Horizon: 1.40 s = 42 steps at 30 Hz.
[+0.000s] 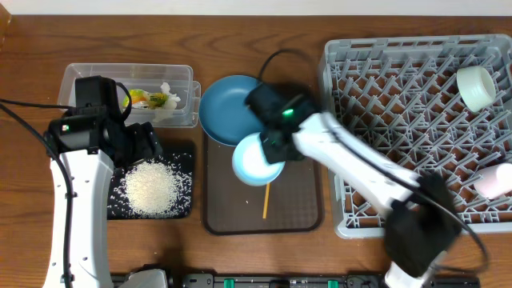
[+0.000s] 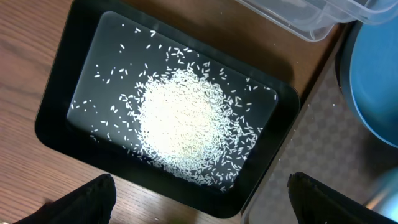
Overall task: Sort waste into correct bins and load items into the dishwasher rack
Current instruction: 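Carry the light-blue bowl into the rack's right side and stand it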
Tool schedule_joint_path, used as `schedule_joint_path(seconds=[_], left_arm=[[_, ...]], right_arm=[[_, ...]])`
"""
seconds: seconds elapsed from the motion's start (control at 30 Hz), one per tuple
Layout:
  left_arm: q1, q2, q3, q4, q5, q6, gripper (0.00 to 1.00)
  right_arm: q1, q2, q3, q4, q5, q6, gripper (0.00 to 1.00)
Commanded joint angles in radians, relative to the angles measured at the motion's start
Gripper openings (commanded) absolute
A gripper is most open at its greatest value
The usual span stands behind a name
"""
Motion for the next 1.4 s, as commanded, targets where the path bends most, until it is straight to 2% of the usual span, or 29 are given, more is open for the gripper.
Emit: schedule_joint_path(seconds=[0.0, 0.13, 0.2, 0.37, 0.5, 0.67, 0.73, 0.93, 1.37], left_arm=[[0.005, -0.012, 0.002, -0.003, -0.008, -0.009, 0.91], [0.005, -0.012, 0.002, -0.003, -0.008, -0.009, 0.91], [0.005, -0.012, 0.002, -0.003, -0.008, -0.009, 0.91], [0.005, -0.012, 0.002, -0.003, -0.008, -0.009, 0.91], [0.005, -0.012, 0.002, -0.003, -0.008, -0.009, 0.91], [0.005, -0.012, 0.002, -0.003, -0.008, -0.009, 0.91], [0.005, -0.012, 0.002, -0.003, -0.008, -0.009, 0.91], [0.005, -0.012, 0.002, -0.003, -0.008, -0.009, 0.91], [0.005, -0.012, 0.002, -0.003, -0.008, -0.009, 0.91]], right_arm=[[-0.076, -0.135, 0.004, -0.01, 0.212, -0.011, 0.03], [-0.164, -0.227, 0.004, 0.001, 0.362, -0.066, 0.05], [-0.212, -0.253, 0.004, 0.015, 0.499, -0.076, 0.01], [-0.337, -0.251, 0.003, 0.042, 0.831, -0.076, 0.01], [-0.459, -0.225, 0.003, 0.07, 0.967, -0.088, 0.01], [-0.602, -0.157, 0.003, 0.158, 0.974, -0.308, 0.01], [-0.642, -0.124, 0.003, 0.168, 0.974, -0.347, 0.01], [-0.698, -0.039, 0.003, 0.132, 0.974, -0.309, 0.01], [-0.687, 0.039, -0.007, -0.004, 1.003, -0.129, 0.01]])
